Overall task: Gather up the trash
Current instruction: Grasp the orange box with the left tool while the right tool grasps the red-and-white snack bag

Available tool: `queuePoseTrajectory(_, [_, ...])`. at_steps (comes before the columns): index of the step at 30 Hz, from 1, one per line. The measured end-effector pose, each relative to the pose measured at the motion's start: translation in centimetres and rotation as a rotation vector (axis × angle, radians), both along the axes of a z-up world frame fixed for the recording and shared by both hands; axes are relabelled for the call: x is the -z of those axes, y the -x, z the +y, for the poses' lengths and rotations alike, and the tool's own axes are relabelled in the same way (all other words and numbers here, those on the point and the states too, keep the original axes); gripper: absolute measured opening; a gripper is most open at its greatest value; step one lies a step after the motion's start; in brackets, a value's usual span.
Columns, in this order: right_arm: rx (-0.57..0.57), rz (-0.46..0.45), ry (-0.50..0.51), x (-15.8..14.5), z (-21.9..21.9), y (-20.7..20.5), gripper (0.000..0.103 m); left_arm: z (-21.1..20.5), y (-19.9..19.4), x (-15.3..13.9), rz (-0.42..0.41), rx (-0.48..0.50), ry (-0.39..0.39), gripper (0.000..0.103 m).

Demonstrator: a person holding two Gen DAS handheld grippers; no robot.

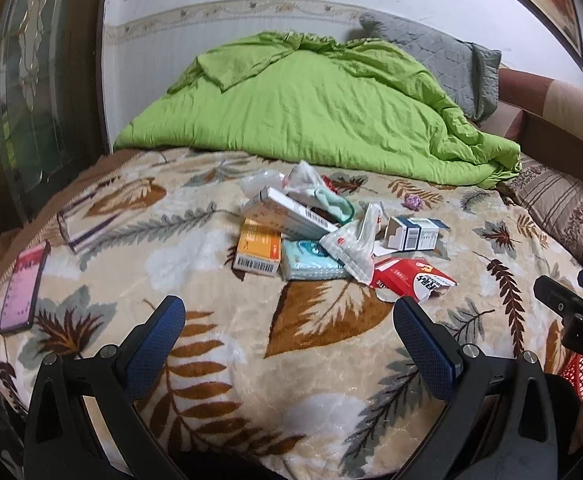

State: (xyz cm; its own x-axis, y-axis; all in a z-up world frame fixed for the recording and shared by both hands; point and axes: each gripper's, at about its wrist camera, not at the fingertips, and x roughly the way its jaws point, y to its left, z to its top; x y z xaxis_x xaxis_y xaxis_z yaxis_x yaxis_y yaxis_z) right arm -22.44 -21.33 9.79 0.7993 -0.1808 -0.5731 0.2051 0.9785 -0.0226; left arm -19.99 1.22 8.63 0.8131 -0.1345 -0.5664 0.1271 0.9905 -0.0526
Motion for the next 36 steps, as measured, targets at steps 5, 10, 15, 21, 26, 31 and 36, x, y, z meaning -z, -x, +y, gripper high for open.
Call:
queuePoseTrajectory(5, [-0.049, 0.044, -0.041, 0.3, 0.0, -0.9, 0.096, 0.6, -1.5, 0.5, 0.093, -0.002, 0.025, 0.103])
queuePoseTrajectory(10, [-0.177, 0.133, -0.245, 1.3, -0.4, -3.6, 0.089, 1.5, -4.4, 0.5, 0.180, 0.014, 0.074, 0.095])
queuePoseTrajectory(15, [-0.237, 0.212, -0.521, 3.2, -0.7, -6.8, 0.079, 2.7, -9.7, 1.3, 0.325, 0.038, 0.129, 0.071])
queuePoseTrajectory(21, [-0.192, 0.263, -0.742, 5.8, -1.3, -10.1, 0.073, 3.7, -14.4, 2.4, 0.378, 0.018, 0.172, 0.070])
queuePoseTrajectory(26, [-0.177, 0.298, -0.792, 7.2, -0.6, -12.2, 0.064, 3.6, -17.7, 4.4, 0.440, 0.018, 0.177, 0.058])
queuePoseTrajectory(31, [-0.175, 0.301, -0.794, 8.3, -0.4, -14.2, 0.034, 3.1, -20.4, 5.8, 0.461, 0.014, 0.161, 0.055])
queuePoseTrajectory(36, [-0.192, 0.250, -0.748, 8.3, -0.5, -14.6, 0.011, 2.1, -22.2, 6.5, 0.457, 0.007, 0.124, 0.055])
